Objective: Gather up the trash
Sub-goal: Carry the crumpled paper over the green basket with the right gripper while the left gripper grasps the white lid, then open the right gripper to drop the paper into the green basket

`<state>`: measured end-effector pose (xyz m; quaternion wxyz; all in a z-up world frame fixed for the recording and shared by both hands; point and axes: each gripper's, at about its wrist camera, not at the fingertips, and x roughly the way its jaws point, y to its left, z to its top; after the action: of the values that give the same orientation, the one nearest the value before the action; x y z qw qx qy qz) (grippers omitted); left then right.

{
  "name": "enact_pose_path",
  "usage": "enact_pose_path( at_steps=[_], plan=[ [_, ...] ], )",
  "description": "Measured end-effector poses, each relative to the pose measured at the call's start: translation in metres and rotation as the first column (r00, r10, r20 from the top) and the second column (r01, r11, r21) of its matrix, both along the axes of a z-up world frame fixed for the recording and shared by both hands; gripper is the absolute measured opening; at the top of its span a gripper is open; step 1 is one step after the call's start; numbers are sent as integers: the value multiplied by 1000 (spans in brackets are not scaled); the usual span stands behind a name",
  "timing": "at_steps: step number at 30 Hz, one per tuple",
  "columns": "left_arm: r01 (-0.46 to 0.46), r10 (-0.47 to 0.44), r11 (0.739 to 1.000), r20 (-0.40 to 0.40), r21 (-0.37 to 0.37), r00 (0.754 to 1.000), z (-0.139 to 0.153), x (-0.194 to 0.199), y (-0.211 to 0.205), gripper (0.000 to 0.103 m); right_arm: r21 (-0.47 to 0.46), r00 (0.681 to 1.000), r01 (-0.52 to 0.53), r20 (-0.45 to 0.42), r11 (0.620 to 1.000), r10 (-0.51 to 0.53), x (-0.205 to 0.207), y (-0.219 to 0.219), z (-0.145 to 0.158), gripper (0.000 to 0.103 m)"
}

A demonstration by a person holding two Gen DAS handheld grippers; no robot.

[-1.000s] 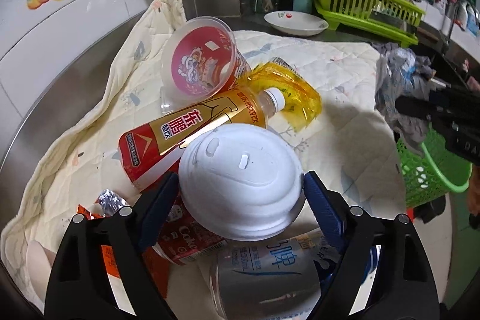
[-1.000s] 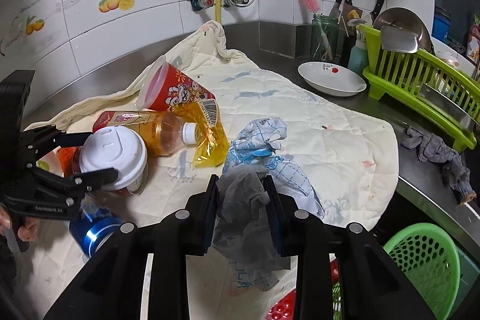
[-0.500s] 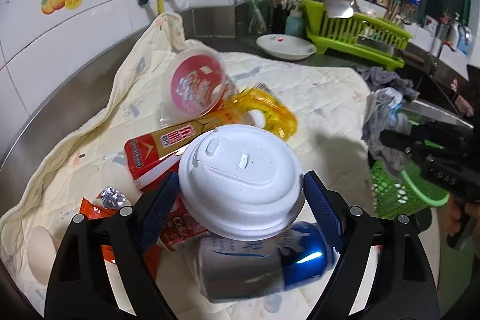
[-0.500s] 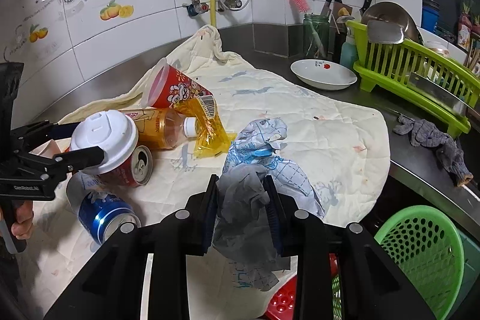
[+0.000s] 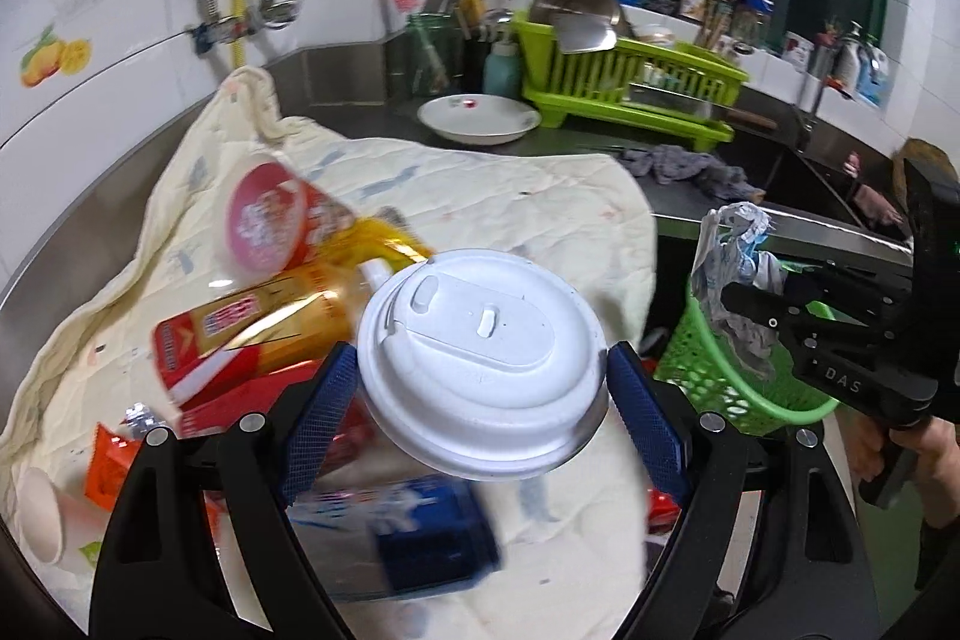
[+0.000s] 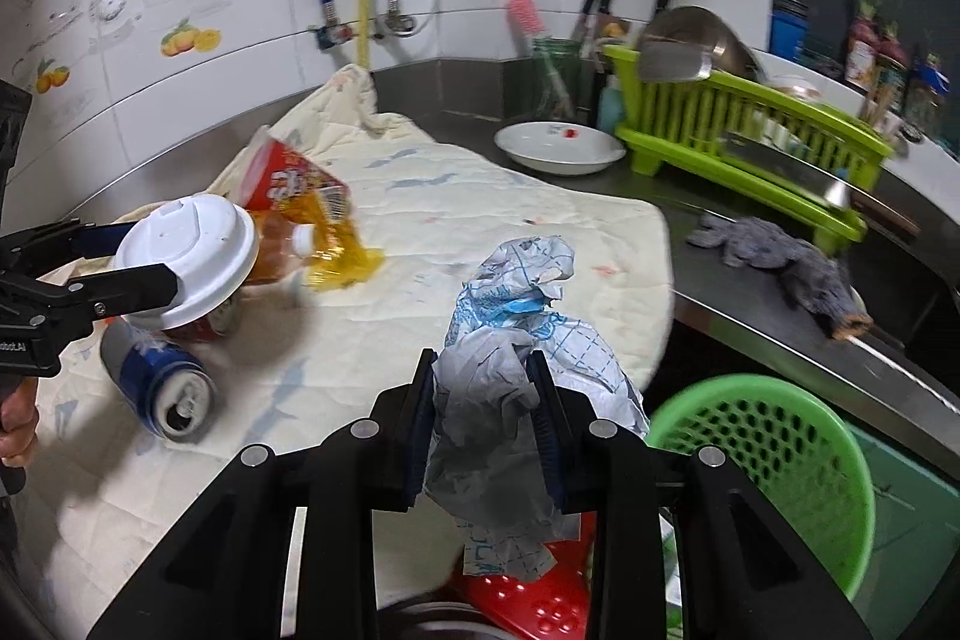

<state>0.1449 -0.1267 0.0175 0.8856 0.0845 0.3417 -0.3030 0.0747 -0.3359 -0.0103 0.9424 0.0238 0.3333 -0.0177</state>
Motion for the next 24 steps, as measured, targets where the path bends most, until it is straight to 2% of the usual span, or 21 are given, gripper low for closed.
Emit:
enact_pose_path(
  at_steps=[11,19,24],
  plan=[
    [104,-104,994,-20,-18,994,-7,-23,-61,83,-8,984,172,-35,985,-173,-47,-71,-16,29],
    [190,-191,981,-43,-23,981,-14,-39,-116,83,-15,948,306,-90,952,-306,-76,-125,-39,29],
    [227,-228,973,-68,-28,971,-21,-44,-144,83,12,922,371,-119,928,-367,-89,-157,-54,30]
  ],
)
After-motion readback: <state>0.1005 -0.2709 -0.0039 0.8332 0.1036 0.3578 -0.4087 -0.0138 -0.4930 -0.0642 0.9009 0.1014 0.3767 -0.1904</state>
